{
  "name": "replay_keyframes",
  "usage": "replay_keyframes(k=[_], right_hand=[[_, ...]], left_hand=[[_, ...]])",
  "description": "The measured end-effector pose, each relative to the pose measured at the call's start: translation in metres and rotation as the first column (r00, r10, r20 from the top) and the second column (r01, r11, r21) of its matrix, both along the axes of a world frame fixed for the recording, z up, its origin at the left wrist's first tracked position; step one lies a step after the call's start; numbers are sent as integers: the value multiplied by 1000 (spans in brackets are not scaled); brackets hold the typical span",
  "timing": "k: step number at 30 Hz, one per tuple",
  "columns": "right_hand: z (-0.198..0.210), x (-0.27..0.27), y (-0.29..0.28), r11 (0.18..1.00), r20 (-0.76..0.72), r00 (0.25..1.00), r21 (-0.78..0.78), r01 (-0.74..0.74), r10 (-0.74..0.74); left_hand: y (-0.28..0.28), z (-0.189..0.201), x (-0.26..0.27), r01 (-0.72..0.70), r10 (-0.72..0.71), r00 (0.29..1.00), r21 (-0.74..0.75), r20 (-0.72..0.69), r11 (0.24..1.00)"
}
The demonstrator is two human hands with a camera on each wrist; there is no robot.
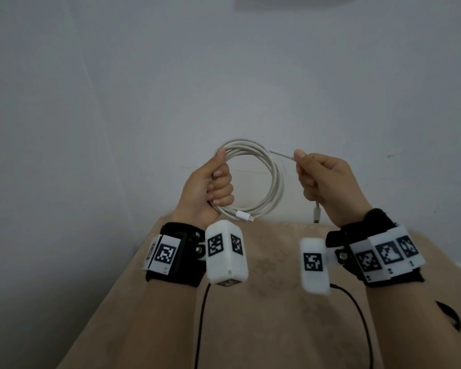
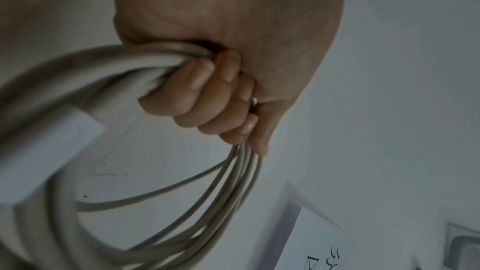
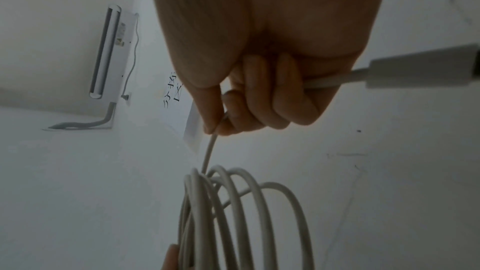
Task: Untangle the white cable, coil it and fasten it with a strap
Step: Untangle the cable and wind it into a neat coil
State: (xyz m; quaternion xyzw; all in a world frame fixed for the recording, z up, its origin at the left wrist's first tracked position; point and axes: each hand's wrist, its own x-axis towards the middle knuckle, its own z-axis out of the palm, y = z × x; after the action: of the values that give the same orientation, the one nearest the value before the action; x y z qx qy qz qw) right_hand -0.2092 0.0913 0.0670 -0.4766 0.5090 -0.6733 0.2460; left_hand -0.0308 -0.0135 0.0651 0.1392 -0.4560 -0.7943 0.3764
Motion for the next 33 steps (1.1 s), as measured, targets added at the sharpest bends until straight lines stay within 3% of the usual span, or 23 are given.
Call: replay_keyframes(k=[9, 15, 21, 33], right_hand=[[-3, 15, -13, 979, 273, 940, -69, -191, 203], [-9, 11, -19, 988, 264, 953, 4, -154, 148], [-5, 21, -15, 944, 349, 880, -46, -327, 322], [-3, 36, -19, 934, 517, 781, -130, -332, 350]], left_hand=[[1, 0, -5, -31, 40, 991, 75, -125, 997], [1, 0, -6, -64, 76, 986, 83, -151, 995], [1, -2, -6, -97, 119, 974, 118, -193, 988], [5, -1, -11, -187, 216, 951, 143, -221, 972]])
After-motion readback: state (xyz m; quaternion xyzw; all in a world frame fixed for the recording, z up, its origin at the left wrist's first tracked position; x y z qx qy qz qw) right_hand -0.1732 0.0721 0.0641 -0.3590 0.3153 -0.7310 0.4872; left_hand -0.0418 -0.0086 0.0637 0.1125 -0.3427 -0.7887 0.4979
